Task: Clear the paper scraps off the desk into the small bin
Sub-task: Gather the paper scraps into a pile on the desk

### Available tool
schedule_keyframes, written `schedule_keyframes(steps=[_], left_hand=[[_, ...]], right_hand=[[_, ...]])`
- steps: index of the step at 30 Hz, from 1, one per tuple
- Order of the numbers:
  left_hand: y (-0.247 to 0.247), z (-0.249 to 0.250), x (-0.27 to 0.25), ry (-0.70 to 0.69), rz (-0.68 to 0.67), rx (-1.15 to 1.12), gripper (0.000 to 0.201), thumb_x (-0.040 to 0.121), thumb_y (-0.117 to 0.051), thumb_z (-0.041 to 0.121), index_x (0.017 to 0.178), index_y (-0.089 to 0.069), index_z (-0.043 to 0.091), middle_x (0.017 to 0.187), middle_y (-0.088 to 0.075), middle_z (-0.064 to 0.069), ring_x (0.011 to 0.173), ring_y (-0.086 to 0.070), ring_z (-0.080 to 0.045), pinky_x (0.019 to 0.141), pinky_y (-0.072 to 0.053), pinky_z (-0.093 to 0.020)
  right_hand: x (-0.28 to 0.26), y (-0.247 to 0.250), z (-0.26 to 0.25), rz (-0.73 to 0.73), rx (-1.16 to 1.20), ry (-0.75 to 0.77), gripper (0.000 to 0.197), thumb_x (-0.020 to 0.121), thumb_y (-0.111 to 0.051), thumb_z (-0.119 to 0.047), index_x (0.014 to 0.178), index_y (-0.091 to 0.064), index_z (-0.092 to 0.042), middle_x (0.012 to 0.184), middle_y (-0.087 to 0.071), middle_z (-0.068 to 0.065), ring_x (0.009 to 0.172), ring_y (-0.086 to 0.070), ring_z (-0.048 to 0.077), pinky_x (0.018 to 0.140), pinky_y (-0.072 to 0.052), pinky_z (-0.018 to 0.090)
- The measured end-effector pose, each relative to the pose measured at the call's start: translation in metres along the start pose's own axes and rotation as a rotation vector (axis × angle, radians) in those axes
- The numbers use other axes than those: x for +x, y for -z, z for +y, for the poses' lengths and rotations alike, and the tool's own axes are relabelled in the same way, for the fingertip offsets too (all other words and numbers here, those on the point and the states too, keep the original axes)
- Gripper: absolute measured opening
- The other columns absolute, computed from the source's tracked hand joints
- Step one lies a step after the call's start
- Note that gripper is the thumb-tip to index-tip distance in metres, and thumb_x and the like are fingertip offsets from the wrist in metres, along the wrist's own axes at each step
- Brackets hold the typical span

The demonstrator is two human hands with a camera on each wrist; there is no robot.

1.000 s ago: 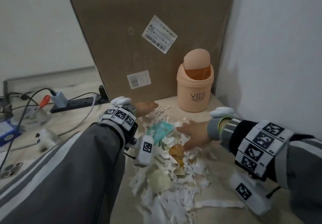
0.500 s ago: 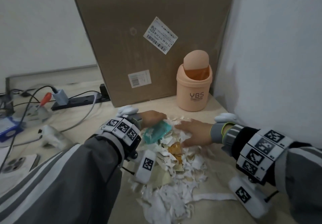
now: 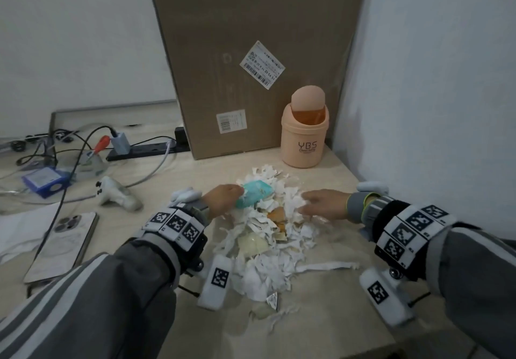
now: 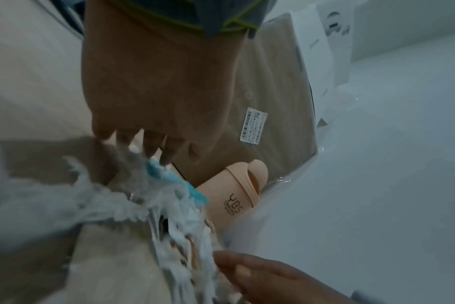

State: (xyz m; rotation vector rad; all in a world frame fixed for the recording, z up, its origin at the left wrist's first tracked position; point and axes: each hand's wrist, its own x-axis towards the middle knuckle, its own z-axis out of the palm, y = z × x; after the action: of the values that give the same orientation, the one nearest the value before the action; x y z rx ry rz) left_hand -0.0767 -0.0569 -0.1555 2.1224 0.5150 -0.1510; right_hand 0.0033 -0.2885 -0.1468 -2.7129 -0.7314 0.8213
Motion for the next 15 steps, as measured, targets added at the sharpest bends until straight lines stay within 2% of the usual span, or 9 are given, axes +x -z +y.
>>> schedule_keyframes(steps=[2, 3, 5, 6, 8, 10, 11, 13, 15], left_hand=[[-0.011, -0.004, -0.012, 0.027, -0.067, -0.077, 0.047, 0.111, -0.043, 0.032, 0.137, -0.057, -0.006, 0.102, -0.067, -0.017, 0.081, -0.065, -0.03, 0.077, -0.053, -0.04], [-0.016, -0.003, -0.019, 0.021, -0.072, -0.09, 0.048, 0.111, -0.043, 0.033, 0.134, -0.058, -0.006, 0.097, -0.067, -0.016, 0.077, -0.064, -0.028, 0.08, -0.054, -0.042], [-0.027, 0.0, -0.022, -0.026, -0.03, -0.068, 0.046, 0.111, -0.041, 0.032, 0.132, -0.062, -0.004, 0.114, -0.067, -0.018, 0.093, -0.062, -0.027, 0.094, -0.05, -0.04], [-0.03, 0.004, -0.025, -0.058, 0.012, -0.054, 0.045, 0.112, -0.04, 0.029, 0.131, -0.063, -0.004, 0.122, -0.065, -0.019, 0.101, -0.058, -0.025, 0.095, -0.047, -0.036], [-0.029, 0.011, -0.03, -0.123, 0.103, -0.07, 0.041, 0.112, -0.04, 0.023, 0.133, -0.062, -0.005, 0.134, -0.062, -0.021, 0.105, -0.051, -0.02, 0.088, -0.041, -0.026], [-0.026, 0.015, -0.029, -0.18, 0.176, -0.112, 0.037, 0.11, -0.042, 0.016, 0.134, -0.063, -0.002, 0.144, -0.059, -0.017, 0.102, -0.054, -0.017, 0.078, -0.042, -0.013], [-0.023, 0.017, -0.03, -0.196, 0.208, -0.133, 0.035, 0.109, -0.043, 0.013, 0.134, -0.064, 0.001, 0.145, -0.06, -0.014, 0.105, -0.059, -0.017, 0.078, -0.041, -0.009], [-0.02, 0.018, -0.027, -0.209, 0.264, -0.18, 0.032, 0.107, -0.047, 0.01, 0.129, -0.069, 0.004, 0.14, -0.064, -0.011, 0.121, -0.06, -0.021, 0.09, -0.038, -0.015], [-0.017, 0.019, -0.023, -0.213, 0.29, -0.208, 0.03, 0.105, -0.048, 0.007, 0.123, -0.072, 0.005, 0.126, -0.067, -0.008, 0.112, -0.058, -0.02, 0.089, -0.037, -0.021]], right_hand=[[-0.005, -0.008, -0.003, 0.012, 0.054, 0.019, 0.061, 0.096, -0.041, -0.047, 0.147, -0.029, -0.015, 0.156, -0.023, 0.002, 0.143, -0.023, 0.02, 0.115, -0.018, 0.032], [-0.01, -0.011, -0.005, 0.022, 0.091, 0.033, 0.058, 0.096, -0.041, -0.046, 0.145, -0.034, -0.015, 0.155, -0.027, 0.001, 0.141, -0.026, 0.02, 0.114, -0.02, 0.032], [-0.012, -0.013, -0.008, 0.075, 0.189, 0.061, 0.047, 0.096, -0.043, -0.042, 0.136, -0.048, -0.016, 0.148, -0.041, 0.003, 0.133, -0.039, 0.022, 0.108, -0.029, 0.032], [-0.015, -0.012, -0.01, 0.145, 0.228, 0.066, 0.042, 0.096, -0.045, -0.04, 0.128, -0.056, -0.015, 0.142, -0.049, 0.004, 0.126, -0.046, 0.023, 0.103, -0.034, 0.031], [-0.017, -0.002, -0.01, 0.358, 0.239, 0.04, 0.034, 0.095, -0.048, -0.035, 0.115, -0.064, -0.013, 0.129, -0.059, 0.007, 0.116, -0.054, 0.026, 0.095, -0.039, 0.03], [-0.017, 0.013, -0.009, 0.584, 0.21, -0.003, 0.028, 0.093, -0.052, -0.03, 0.105, -0.067, -0.01, 0.118, -0.064, 0.01, 0.106, -0.058, 0.028, 0.087, -0.044, 0.031], [-0.016, 0.021, -0.009, 0.668, 0.191, -0.012, 0.025, 0.092, -0.052, -0.027, 0.101, -0.067, -0.01, 0.113, -0.066, 0.01, 0.1, -0.06, 0.028, 0.084, -0.046, 0.031], [-0.011, 0.04, -0.011, 0.782, 0.133, -0.009, 0.021, 0.09, -0.051, -0.022, 0.098, -0.067, -0.01, 0.108, -0.066, 0.011, 0.094, -0.061, 0.03, 0.08, -0.049, 0.032], [-0.002, 0.059, -0.01, 0.862, 0.087, 0.009, 0.021, 0.09, -0.049, -0.019, 0.1, -0.065, -0.009, 0.108, -0.063, 0.011, 0.093, -0.06, 0.031, 0.074, -0.045, 0.031]])
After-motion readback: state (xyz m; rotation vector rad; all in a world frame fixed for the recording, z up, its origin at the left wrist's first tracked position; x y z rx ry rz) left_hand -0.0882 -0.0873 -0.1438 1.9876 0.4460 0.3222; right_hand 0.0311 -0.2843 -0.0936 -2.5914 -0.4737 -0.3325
